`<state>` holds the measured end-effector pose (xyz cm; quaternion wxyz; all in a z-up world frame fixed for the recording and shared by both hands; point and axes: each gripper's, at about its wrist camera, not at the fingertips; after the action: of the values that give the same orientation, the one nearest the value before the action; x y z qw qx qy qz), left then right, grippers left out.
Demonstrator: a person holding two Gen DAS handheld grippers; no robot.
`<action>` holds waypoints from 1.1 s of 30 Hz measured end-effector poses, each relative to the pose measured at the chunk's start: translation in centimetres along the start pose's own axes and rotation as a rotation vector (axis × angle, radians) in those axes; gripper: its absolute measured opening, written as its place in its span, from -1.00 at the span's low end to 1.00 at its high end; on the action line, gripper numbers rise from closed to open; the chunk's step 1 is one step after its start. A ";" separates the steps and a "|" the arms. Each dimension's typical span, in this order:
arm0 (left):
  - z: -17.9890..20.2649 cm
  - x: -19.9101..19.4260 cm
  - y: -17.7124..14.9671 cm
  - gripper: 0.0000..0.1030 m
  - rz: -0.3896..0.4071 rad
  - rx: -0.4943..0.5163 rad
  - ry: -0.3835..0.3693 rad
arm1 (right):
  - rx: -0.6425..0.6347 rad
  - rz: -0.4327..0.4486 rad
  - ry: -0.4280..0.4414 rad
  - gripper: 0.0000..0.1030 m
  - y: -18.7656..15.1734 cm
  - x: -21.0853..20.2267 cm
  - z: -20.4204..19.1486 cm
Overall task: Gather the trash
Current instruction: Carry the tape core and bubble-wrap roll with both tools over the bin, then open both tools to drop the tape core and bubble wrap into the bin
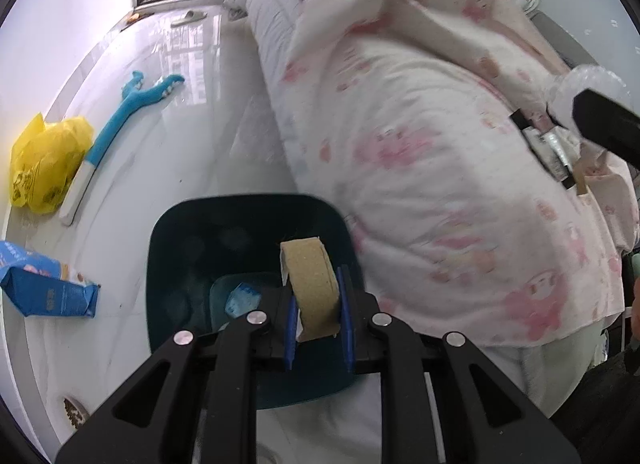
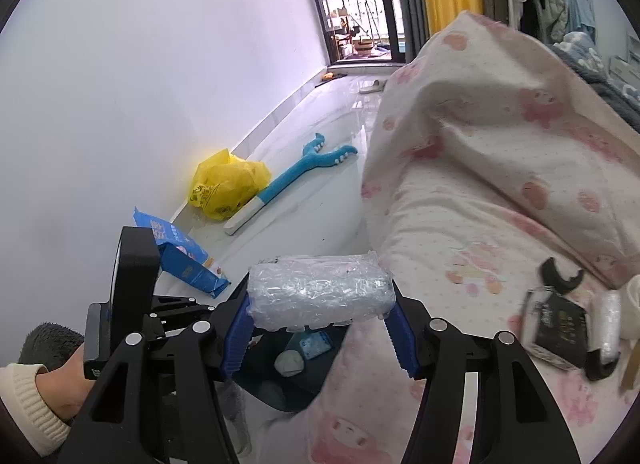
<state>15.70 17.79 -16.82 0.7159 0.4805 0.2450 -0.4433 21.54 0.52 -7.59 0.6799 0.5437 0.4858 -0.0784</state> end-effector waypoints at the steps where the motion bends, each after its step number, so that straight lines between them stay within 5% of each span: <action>1: -0.5 0.1 -0.2 -0.62 -0.010 -0.008 0.005 | -0.003 -0.008 0.002 0.17 0.1 0.5 -0.5; 11: -4.4 1.3 -2.1 -0.56 -0.131 -0.087 0.031 | -0.012 -0.056 0.026 0.17 0.6 2.9 -3.0; 16: -5.9 0.7 -2.7 0.00 -0.143 -0.118 0.041 | -0.009 -0.097 0.033 0.17 0.5 4.4 -4.0; 25: -7.6 -1.4 -3.4 0.45 -0.115 -0.118 0.029 | -0.006 -0.179 0.022 0.17 0.0 7.9 -6.2; 26: -7.7 -1.6 -3.5 0.39 -0.108 -0.115 0.018 | -0.005 -0.185 0.021 0.17 -0.1 8.3 -6.5; 28: -7.6 -2.4 -3.4 -0.07 -0.082 -0.079 0.022 | 0.001 -0.197 0.023 0.17 -0.3 8.8 -6.8; 33: -7.8 -2.7 -3.8 -0.19 -0.105 -0.056 -0.010 | -0.004 -0.228 0.021 0.17 -0.5 10.5 -8.4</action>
<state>11.60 25.41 -19.78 0.7060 0.4448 0.2786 -0.4755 21.86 11.58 -15.24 0.6623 0.4847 0.5518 -0.1484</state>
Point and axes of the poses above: each gripper's, at about its wrist camera, not at the fingertips, and x roughly the way its jaws point, z to its right, y to its top, and after that the axes turned 12 degrees about -y, right-handed
